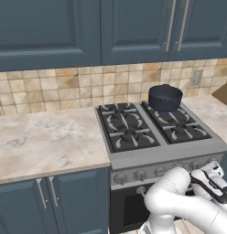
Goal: Turn on the rear right burner of the stove.
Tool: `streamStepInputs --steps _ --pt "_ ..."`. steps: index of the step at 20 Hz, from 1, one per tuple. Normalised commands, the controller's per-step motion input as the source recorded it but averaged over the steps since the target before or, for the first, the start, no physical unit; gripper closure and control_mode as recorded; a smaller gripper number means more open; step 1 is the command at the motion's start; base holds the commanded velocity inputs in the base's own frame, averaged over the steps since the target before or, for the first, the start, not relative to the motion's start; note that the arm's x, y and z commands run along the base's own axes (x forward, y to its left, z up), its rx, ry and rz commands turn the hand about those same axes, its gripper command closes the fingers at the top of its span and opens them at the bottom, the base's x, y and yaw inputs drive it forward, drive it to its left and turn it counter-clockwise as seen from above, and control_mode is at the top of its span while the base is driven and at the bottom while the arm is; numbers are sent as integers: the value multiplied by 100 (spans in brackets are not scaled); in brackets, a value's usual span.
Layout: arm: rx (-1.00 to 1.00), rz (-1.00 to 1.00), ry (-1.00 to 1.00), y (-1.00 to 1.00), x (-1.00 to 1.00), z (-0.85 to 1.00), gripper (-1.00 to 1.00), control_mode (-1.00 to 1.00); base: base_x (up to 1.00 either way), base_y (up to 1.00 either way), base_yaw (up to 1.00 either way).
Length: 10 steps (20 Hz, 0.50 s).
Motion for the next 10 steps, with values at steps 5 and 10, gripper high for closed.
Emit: streamStepInputs --steps 5,10 --pt "-35 29 12 0 8 0 100 -100 0 0 0" --pt "-6 6 -1 -1 -1 -1 100 -100 0 0 0"
